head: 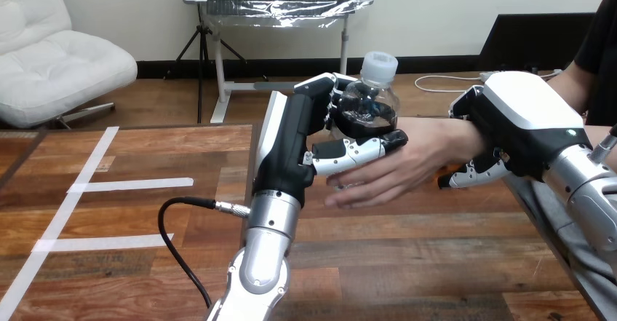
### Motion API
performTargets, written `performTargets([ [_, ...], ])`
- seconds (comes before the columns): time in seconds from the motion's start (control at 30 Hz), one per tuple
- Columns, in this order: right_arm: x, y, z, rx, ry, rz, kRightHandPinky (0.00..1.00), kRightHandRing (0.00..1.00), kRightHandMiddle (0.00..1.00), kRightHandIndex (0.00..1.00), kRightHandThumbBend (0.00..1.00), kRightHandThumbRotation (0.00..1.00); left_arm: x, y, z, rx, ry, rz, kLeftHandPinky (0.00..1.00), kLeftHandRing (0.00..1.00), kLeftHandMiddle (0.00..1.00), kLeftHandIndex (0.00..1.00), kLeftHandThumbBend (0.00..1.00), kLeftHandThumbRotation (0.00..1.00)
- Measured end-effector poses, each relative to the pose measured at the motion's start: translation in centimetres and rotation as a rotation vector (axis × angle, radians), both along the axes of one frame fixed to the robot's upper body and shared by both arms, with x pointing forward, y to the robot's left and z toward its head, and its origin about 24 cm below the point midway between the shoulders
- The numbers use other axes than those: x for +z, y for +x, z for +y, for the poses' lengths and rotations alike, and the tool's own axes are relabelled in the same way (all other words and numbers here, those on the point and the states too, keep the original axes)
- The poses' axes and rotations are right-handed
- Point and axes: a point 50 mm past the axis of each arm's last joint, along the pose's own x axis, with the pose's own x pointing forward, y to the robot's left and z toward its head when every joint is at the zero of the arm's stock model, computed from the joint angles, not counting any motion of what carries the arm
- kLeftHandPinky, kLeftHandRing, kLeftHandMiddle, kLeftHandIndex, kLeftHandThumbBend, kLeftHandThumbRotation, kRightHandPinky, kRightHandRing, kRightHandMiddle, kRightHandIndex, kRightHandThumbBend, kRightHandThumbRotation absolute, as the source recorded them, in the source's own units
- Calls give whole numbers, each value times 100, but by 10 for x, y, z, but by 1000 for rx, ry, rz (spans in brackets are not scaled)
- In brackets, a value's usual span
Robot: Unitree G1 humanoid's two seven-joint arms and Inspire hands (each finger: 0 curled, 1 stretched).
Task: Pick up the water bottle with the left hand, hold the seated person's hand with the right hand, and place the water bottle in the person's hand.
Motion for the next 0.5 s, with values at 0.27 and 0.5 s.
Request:
performTargets([
  [0.27, -1, -1, 0, 1, -6, 3, 11, 17, 25, 28, 77, 0, -5, 0, -3, 1, -5, 22, 38, 40, 42, 49, 59, 0],
  [0.5, -4, -2, 0, 1, -11, 14, 11, 17, 25, 28, 76, 0, -9, -1, -7, -7, -8, 43, 41, 41, 43, 50, 59, 0],
])
